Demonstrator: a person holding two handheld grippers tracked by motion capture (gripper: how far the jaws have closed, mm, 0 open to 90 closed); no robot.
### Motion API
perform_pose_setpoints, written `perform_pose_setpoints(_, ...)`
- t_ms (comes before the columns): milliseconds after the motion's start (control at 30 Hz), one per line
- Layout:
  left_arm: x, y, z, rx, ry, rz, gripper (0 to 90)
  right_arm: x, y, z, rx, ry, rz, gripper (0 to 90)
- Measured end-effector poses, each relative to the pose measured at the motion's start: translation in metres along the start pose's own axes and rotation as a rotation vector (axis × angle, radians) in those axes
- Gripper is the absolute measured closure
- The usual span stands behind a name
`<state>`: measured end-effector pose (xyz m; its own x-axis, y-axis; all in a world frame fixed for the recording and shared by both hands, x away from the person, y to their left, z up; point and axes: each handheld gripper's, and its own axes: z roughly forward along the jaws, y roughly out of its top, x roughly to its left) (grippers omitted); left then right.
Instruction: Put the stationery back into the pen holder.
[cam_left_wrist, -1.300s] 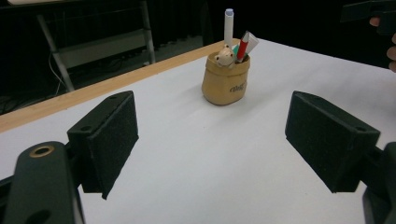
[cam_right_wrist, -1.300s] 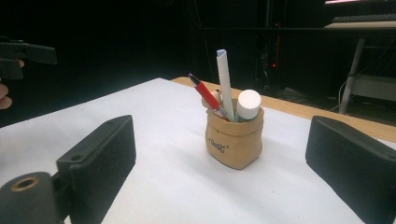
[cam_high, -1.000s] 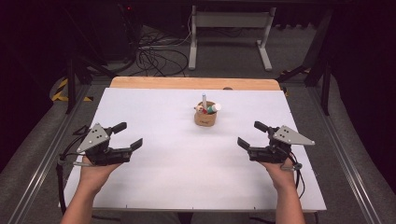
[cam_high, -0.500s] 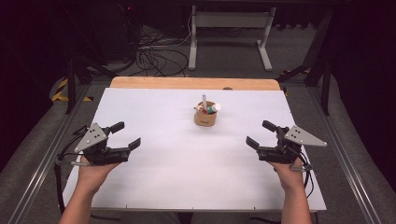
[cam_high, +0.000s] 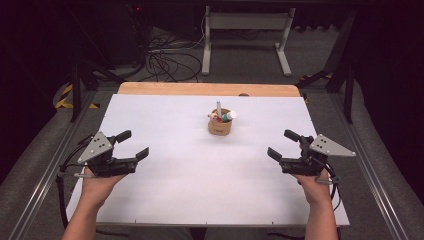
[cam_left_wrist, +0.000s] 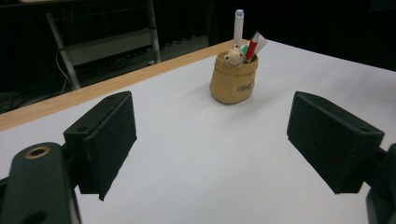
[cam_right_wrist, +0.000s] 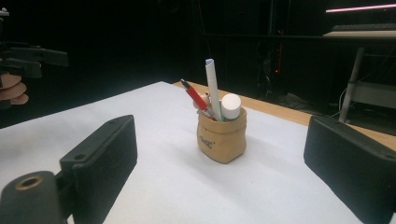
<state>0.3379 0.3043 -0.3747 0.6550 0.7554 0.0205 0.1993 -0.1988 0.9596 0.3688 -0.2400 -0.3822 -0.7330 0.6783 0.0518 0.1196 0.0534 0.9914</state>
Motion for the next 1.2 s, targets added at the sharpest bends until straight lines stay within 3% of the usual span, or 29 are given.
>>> perform_pose_setpoints(433,0.0012,0.0,-0.0021,0.0,0.004,-0.002,16.7,-0.0044,0.0025,-0.0095,-0.026,-0.01,0.012,10.3)
perform_pose_setpoints(1200,0.0005,0.001,-0.0054,0.003,0.002,0.007,16.6,-0.0027,0.0034,-0.0088,-0.033,-0.021,0.01,9.8)
